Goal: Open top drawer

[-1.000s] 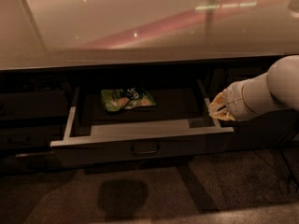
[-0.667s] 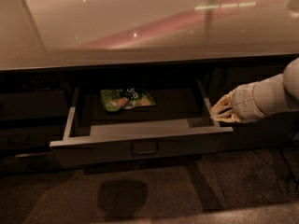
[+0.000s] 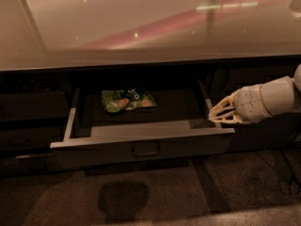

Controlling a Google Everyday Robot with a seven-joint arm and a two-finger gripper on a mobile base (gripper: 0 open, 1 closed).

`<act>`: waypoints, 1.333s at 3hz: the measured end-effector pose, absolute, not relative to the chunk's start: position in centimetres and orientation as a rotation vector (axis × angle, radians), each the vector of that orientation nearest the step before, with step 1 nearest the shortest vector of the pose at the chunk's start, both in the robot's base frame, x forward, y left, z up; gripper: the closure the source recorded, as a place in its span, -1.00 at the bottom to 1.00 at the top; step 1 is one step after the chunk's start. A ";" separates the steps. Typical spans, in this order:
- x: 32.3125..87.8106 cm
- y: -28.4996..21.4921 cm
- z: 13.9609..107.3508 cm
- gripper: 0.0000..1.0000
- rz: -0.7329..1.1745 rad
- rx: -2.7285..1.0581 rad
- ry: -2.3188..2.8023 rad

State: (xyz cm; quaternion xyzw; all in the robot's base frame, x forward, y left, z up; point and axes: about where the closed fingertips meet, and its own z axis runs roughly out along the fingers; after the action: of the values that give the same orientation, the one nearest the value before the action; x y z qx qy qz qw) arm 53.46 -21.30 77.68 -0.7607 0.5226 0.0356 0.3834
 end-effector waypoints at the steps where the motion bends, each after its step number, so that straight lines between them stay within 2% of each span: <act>1: 55.4 -22.5 75.7 1.00 0.074 -1.957 1.433; 4: 58.9 -25.3 71.3 1.00 0.114 -1.962 1.635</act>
Offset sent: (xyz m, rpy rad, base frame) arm 0.0481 -0.0351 -0.0462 -0.1467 0.1293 -0.1522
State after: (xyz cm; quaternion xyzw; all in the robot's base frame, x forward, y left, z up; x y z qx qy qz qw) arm 58.94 -25.31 71.33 -0.7348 0.6124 0.0427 0.2885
